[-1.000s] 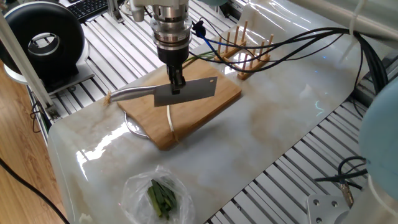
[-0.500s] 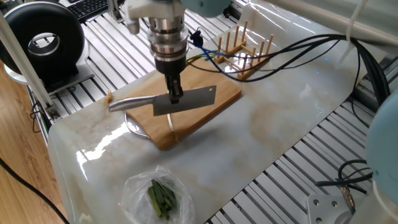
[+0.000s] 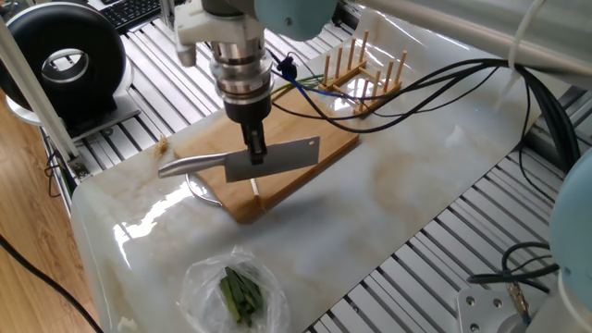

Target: Chop the green garlic

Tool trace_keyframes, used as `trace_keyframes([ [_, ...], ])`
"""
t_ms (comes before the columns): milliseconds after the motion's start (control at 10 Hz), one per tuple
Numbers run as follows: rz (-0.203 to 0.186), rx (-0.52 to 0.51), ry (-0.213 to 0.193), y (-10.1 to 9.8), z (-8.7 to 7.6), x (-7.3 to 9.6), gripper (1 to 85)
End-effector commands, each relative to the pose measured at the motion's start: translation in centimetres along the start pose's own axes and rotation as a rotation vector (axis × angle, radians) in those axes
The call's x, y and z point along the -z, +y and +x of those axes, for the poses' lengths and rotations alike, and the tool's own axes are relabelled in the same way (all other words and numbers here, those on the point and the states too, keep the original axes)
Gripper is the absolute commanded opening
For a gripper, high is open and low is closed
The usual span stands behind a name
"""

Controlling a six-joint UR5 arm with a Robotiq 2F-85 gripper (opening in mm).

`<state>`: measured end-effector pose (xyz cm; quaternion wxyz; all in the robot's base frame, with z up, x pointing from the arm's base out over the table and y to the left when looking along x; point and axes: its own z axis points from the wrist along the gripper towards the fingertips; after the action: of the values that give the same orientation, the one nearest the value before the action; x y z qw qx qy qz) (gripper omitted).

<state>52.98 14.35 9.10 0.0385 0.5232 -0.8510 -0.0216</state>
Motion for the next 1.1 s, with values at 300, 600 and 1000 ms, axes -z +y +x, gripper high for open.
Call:
trace_keyframes([
  [300, 0.006, -0.018, -0.003, 0.1, -1.3, -1.0, 1.3],
  [600, -0.001, -0.001, -0.016, 0.3, -1.8, -1.3, 1.3],
  [1000, 0.004, 0.018, -0.003, 0.6, -1.6, -1.7, 1.3],
])
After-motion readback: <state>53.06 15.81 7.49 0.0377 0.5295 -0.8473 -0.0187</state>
